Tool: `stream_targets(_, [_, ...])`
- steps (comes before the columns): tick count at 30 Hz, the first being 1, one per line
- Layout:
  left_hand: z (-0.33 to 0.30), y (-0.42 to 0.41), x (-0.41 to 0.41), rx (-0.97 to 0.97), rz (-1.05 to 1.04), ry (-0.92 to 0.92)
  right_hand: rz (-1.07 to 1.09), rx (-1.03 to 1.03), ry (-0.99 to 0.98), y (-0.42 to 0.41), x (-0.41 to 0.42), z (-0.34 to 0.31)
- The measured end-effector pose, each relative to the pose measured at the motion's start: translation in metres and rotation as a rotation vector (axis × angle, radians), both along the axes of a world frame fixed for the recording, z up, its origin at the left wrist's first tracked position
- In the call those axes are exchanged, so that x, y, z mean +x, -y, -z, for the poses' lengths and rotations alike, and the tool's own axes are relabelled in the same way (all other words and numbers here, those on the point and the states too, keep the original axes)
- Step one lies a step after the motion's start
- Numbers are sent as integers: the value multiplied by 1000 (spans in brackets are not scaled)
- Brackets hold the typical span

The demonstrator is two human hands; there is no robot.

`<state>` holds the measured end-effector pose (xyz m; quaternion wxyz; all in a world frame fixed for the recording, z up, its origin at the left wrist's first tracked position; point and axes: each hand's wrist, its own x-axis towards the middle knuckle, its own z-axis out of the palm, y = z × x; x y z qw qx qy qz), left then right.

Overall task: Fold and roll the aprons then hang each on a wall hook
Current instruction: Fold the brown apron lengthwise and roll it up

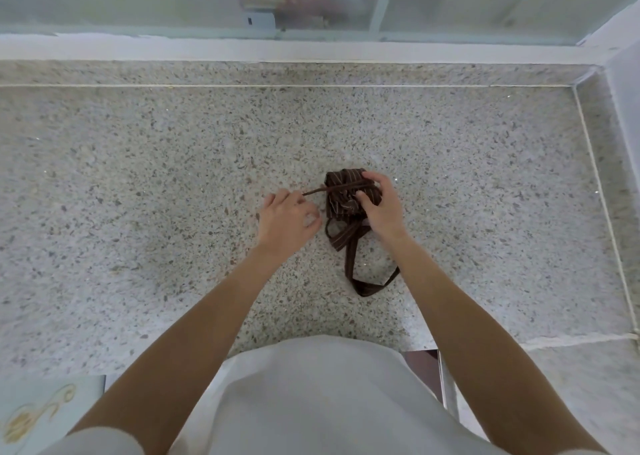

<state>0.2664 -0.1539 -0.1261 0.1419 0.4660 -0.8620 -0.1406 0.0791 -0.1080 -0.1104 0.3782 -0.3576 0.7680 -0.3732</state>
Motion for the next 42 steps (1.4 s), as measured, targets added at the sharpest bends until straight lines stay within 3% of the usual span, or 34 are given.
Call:
stream_targets(3, [2, -6, -17, 259, -48, 131, 42, 50, 87, 2, -3, 3])
stream_targets(6, [5, -7, -27, 307, -57, 178, 76, 66, 115, 2, -8, 4])
stream_targets(9, [5, -2, -27, 281, -26, 249, 27, 61, 16, -2, -12, 0])
stream_targets(12, [11, 5, -20, 190, 1, 339, -113, 38, -215, -8, -9, 1])
stream_targets(15, [15, 6, -15, 166, -7, 323, -283, 62, -709, -12, -2, 4])
stream_targets(17, [13, 7, -14, 181, -4, 294, -382, -21, -899, -7, 2, -6])
stream_targets(22, [3, 9, -10, 354, -80, 130, -724, -272, -937, 8, 13, -14])
stream_targets(27, [0, 7, -4, 392, -85, 153, -770, -193, -881, 18, 31, -19])
stream_targets(30, [-1, 7, 0, 363, -85, 157, -906, -131, -1017, 19, 37, -11])
stream_targets(33, [-3, 7, 6, 325, -95, 143, -901, 6, -931, 19, 35, -3])
stream_targets(37, [-8, 10, 8, 332, -82, 103, -773, -8, -791, 23, 39, -5])
stream_targets(42, [-27, 13, 7, 312, -176, -122, -816, 54, -694, 29, 38, -10])
